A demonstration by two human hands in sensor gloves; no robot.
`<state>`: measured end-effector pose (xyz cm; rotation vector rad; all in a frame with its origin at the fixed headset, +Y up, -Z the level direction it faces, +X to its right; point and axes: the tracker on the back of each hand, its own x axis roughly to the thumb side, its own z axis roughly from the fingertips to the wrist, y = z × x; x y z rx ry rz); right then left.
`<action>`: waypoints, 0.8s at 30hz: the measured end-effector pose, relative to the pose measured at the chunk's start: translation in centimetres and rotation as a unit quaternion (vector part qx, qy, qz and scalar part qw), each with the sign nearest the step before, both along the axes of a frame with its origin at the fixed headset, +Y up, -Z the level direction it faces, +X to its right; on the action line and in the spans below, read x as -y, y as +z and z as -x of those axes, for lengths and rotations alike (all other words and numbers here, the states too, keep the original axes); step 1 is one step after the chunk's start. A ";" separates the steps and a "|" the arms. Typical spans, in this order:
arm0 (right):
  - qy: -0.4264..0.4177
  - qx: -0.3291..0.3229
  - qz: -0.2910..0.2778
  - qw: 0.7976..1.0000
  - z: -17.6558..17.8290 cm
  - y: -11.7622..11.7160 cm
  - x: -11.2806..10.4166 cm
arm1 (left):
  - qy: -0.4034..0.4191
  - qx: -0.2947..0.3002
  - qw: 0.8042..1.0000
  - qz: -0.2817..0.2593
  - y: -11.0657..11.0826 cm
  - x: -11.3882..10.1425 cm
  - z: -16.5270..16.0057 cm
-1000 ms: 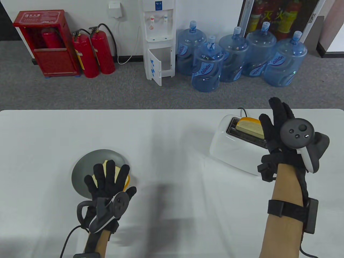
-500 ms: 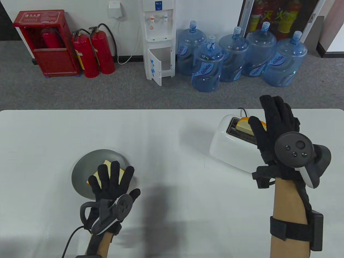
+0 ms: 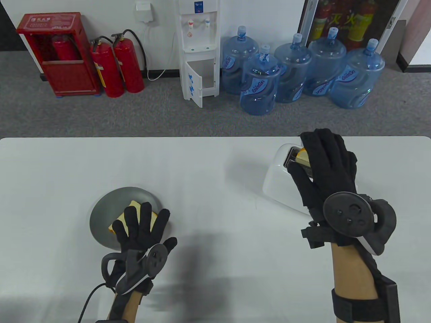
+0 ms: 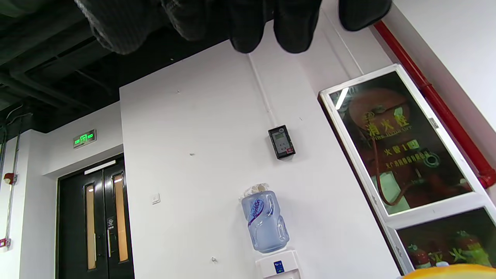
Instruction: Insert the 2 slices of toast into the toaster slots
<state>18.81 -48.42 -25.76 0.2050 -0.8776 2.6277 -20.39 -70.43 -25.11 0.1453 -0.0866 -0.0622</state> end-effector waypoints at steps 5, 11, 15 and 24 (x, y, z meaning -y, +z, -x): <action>0.040 -0.004 -0.005 0.999 0.6 0.7 0.6 | -0.004 0.001 1.000 -0.001 0.0 -0.1 -0.1; 0.049 -0.025 -0.007 0.998 1.6 1.2 2.0 | -0.004 0.000 1.000 -0.001 0.0 -0.1 -0.1; 0.071 -0.035 -0.009 0.997 2.5 1.7 3.0 | -0.003 0.001 1.000 -0.002 0.0 -0.1 -0.2; 0.085 -0.055 -0.012 0.995 4.0 2.6 4.5 | -0.006 0.007 1.000 -0.002 0.1 -0.2 -0.4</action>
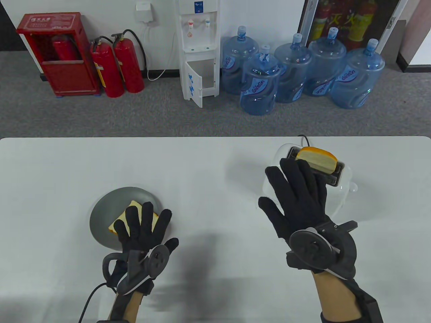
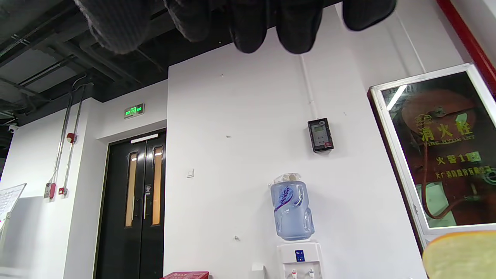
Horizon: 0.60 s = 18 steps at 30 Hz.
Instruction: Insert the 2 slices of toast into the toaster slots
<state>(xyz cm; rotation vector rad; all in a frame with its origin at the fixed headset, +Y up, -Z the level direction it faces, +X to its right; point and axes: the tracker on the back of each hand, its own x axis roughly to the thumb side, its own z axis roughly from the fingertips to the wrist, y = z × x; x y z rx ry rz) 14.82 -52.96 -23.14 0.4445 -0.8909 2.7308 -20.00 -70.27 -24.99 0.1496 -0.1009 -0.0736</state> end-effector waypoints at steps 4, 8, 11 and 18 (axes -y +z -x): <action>0.007 -0.003 0.002 1.000 0.3 0.4 0.9 | -0.002 0.002 1.000 0.003 0.0 0.0 -0.1; 0.007 -0.010 0.011 1.000 0.7 0.6 2.1 | -0.006 0.004 1.000 0.005 0.1 0.1 -0.3; 0.012 -0.014 0.018 1.000 1.2 0.5 3.1 | -0.006 0.006 1.000 0.004 0.1 0.1 -0.3; 0.022 -0.021 0.029 0.999 2.2 0.3 5.0 | -0.007 0.005 1.000 0.003 0.1 0.1 -0.4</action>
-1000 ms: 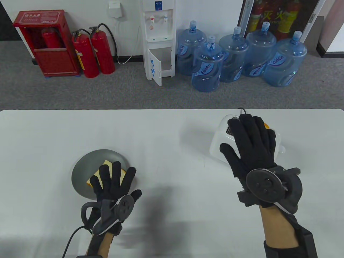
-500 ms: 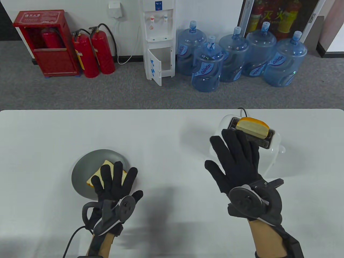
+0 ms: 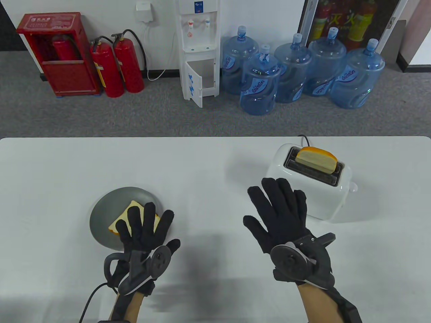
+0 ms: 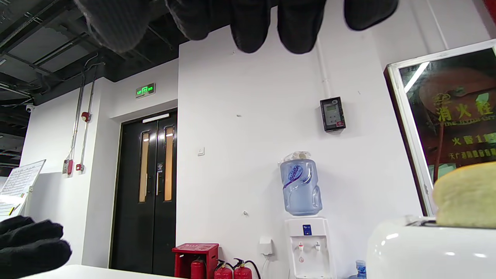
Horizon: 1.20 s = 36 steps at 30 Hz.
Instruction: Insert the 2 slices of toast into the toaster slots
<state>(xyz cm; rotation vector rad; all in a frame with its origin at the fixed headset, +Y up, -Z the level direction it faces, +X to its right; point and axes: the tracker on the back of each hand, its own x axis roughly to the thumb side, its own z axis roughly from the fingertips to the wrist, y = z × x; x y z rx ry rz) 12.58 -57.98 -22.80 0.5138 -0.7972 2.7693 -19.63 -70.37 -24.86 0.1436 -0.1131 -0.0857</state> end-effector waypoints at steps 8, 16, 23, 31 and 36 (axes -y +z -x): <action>0.018 -0.002 0.002 1.000 0.9 0.0 1.8 | -0.001 0.001 1.000 0.001 0.0 0.0 -0.1; -0.002 -0.016 0.027 0.999 1.4 0.0 4.1 | -0.002 0.000 1.000 0.001 0.0 0.0 -0.1; 0.013 -0.018 0.046 0.999 1.9 0.0 6.1 | -0.002 -0.001 1.000 0.001 0.0 -0.1 0.0; 0.022 -0.017 0.055 0.998 1.9 0.0 7.3 | -0.002 -0.004 1.000 0.001 0.0 -0.2 0.1; 0.019 -0.018 0.061 0.998 1.9 -0.1 7.8 | -0.004 -0.004 1.000 0.002 0.0 -0.2 0.1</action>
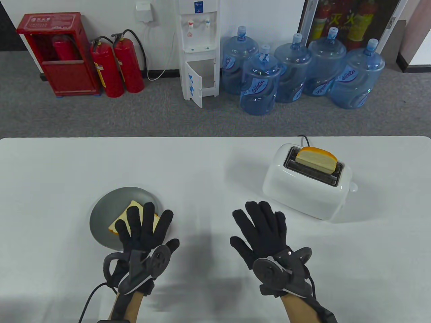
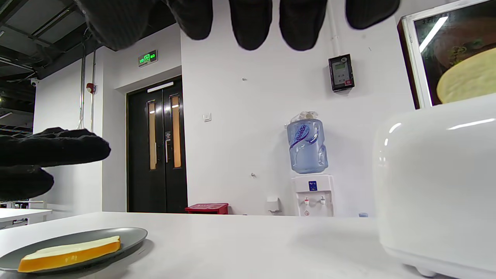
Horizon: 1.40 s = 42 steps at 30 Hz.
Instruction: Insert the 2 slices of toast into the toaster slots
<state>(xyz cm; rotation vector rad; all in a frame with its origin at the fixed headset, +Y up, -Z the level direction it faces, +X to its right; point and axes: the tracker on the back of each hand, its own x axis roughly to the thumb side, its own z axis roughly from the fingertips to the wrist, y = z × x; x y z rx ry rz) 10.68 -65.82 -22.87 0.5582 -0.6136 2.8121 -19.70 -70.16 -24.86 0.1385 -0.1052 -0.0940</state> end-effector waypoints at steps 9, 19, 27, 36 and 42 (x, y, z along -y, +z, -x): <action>0.001 0.000 0.019 1.000 0.1 -0.3 1.5 | 0.000 -0.001 1.000 -0.001 0.0 -0.1 0.1; 0.005 0.001 0.066 0.998 -0.3 -1.2 3.8 | -0.002 -0.007 1.000 0.000 0.0 -0.1 0.1; 0.017 0.010 0.106 0.994 -0.6 -1.6 5.5 | 0.002 -0.013 1.000 -0.005 0.0 -0.1 0.4; 0.038 0.008 0.115 0.993 -0.1 -1.6 6.1 | 0.022 -0.030 0.999 -0.008 -0.2 -0.6 1.2; 0.033 0.006 0.109 0.993 -0.4 -1.5 5.7 | -0.013 -0.058 0.998 -0.009 -0.9 -1.8 1.7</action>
